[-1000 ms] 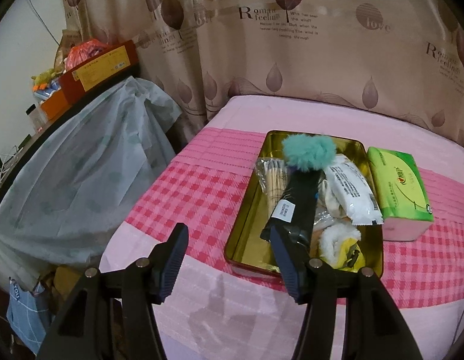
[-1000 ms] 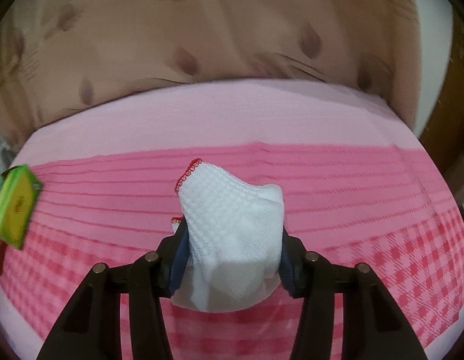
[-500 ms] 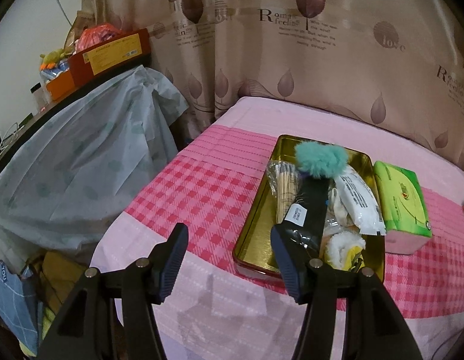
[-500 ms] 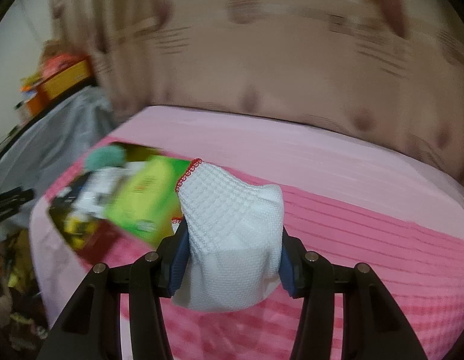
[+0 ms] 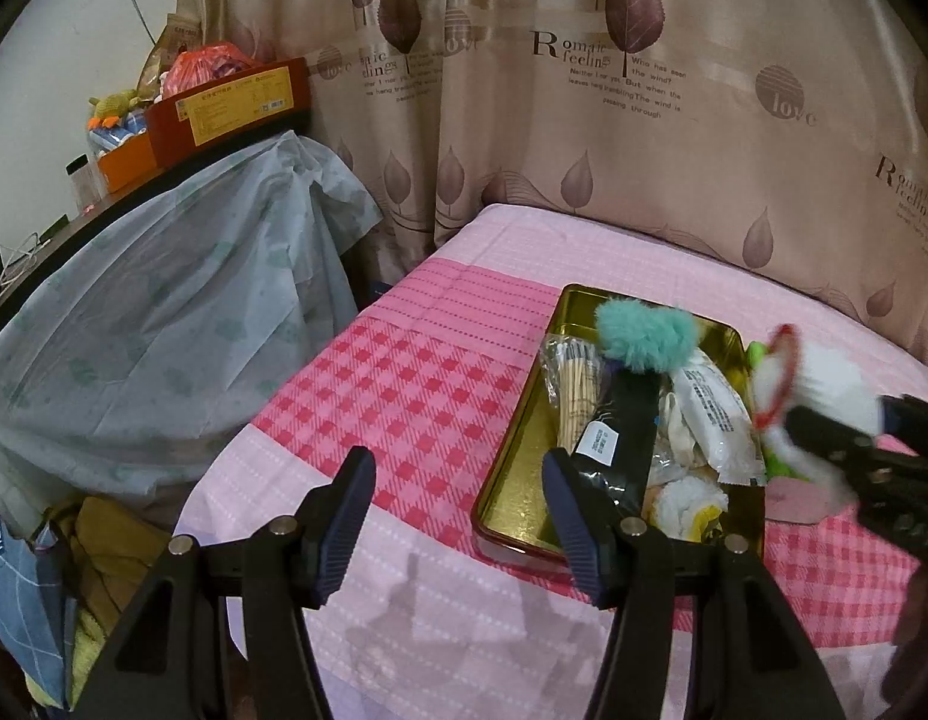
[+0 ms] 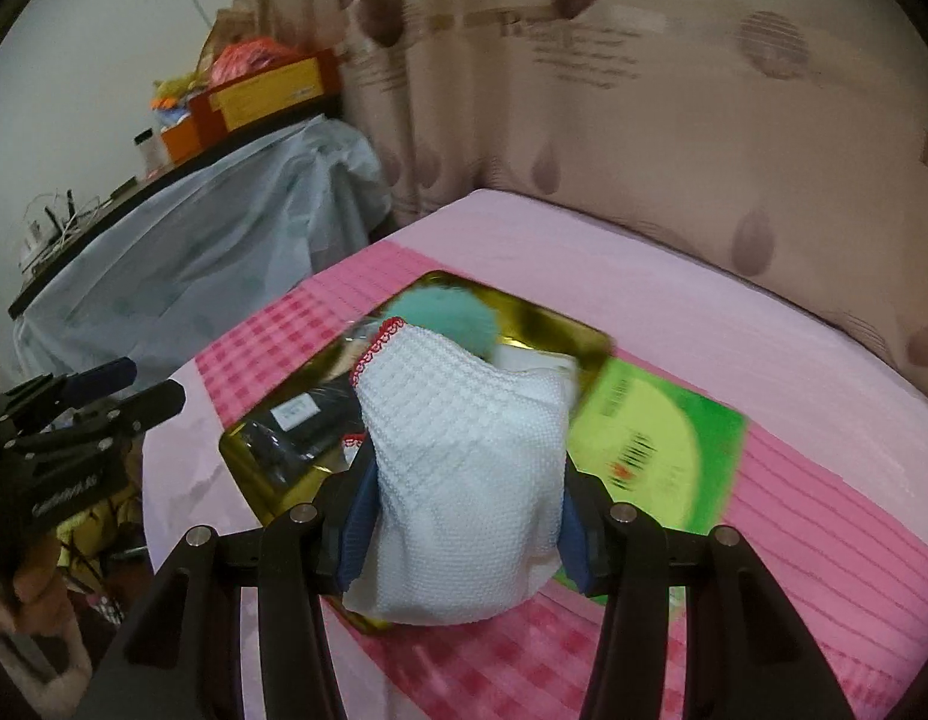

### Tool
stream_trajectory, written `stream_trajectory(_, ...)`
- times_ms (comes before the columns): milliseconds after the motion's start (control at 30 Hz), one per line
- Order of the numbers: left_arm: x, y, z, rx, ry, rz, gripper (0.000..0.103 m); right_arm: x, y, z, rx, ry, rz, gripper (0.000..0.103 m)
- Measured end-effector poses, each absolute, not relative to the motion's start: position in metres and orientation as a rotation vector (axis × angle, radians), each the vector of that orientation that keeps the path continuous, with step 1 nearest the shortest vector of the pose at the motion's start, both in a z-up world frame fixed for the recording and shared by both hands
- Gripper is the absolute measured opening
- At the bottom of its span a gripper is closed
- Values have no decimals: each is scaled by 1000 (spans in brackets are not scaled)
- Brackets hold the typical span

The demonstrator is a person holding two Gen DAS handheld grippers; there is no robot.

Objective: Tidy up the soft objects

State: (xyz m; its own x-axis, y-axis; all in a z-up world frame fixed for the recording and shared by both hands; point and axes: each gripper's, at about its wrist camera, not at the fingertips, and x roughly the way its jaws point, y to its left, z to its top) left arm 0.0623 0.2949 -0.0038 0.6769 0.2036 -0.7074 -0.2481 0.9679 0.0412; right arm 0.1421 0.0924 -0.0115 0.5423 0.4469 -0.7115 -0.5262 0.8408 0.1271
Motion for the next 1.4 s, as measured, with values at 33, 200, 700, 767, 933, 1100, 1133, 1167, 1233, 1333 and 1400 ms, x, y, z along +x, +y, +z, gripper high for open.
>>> stream_trajectory(33, 63, 295, -4, -61, 787, 253, 59, 145, 100, -14, -111, 816, 584, 48)
stream_trajectory(200, 63, 295, -4, -66, 785, 248, 60, 158, 122, -28, -147, 842, 592, 48)
stream_trajectory(700, 63, 294, -2, -71, 778, 222, 59, 178, 153, -45, -203, 828, 531, 55)
stream_trajectory(767, 62, 294, -1, -74, 775, 218, 59, 175, 152, -43, -209, 819, 524, 68)
stream_trajectory(933, 61, 290, 0, -68, 770, 208, 59, 164, 144, -32, -196, 798, 518, 86)
stream_trajectory(1100, 62, 287, 0, -58, 771, 191, 59, 145, 118, -23, -121, 807, 471, 96)
stream_trajectory(1133, 61, 285, -1, -53, 771, 188, 59, 142, 114, -22, -114, 812, 461, 98)
stream_trajectory(1167, 61, 284, 0, -49, 771, 183, 59, 134, 108, -21, -105, 813, 446, 99)
stream_trajectory(1233, 60, 280, 0, -42, 769, 171, 59, 122, 99, -18, -87, 812, 421, 101)
stream_trajectory(1333, 59, 275, 1, -26, 767, 152, 59, 103, 87, -16, -67, 807, 394, 102)
stream_trajectory(1400, 58, 270, 1, -14, 765, 134, 59, 90, 82, -15, -60, 799, 365, 102)
